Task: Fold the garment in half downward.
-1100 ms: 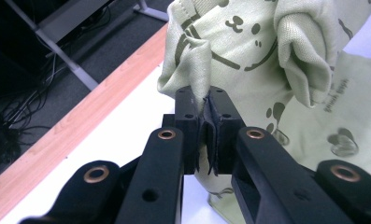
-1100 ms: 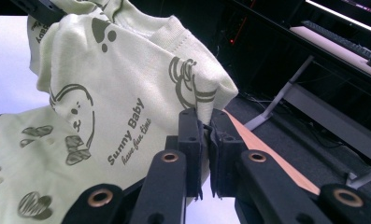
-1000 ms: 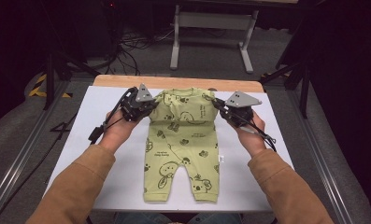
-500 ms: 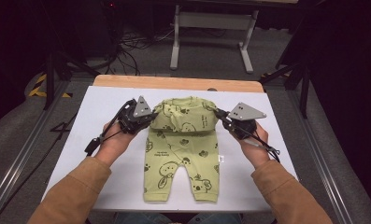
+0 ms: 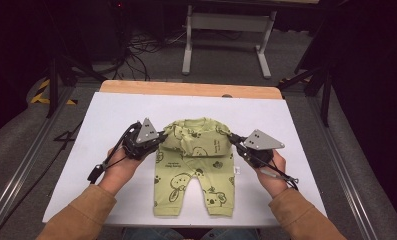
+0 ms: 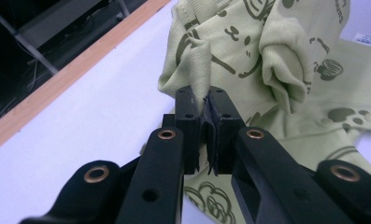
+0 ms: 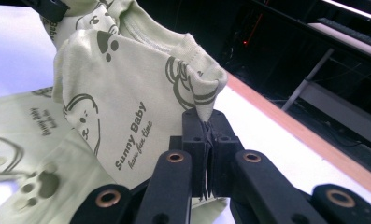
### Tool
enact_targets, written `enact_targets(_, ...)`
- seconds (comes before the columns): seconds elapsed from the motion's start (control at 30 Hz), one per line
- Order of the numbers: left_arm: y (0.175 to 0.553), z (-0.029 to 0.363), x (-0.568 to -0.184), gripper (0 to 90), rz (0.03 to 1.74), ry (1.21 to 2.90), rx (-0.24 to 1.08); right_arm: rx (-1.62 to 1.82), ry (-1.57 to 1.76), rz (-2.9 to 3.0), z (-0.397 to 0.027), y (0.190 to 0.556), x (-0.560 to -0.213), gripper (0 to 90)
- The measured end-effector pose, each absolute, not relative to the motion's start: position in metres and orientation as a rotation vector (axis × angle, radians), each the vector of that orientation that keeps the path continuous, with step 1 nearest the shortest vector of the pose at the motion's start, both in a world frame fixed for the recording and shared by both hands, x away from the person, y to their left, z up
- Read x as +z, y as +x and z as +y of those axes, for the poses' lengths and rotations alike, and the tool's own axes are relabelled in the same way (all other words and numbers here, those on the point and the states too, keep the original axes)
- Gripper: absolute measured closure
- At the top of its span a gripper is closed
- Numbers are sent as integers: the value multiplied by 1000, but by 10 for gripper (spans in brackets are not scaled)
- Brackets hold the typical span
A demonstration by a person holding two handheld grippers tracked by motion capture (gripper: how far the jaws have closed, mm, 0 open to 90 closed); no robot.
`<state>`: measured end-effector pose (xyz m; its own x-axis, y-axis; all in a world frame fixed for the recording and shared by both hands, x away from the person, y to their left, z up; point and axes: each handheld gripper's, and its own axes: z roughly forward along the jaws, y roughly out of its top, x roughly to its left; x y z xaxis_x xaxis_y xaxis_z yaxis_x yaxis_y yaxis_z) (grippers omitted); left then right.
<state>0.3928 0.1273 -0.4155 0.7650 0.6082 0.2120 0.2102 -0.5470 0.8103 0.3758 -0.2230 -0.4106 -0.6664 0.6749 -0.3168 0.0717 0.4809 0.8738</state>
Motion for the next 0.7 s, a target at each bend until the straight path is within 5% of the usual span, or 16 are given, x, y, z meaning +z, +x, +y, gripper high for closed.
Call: enact_targets(0.7, 334, 130, -454, 845, 561, 2122, 634, 1185, 579, 2079, -221, 318, -450, 871)
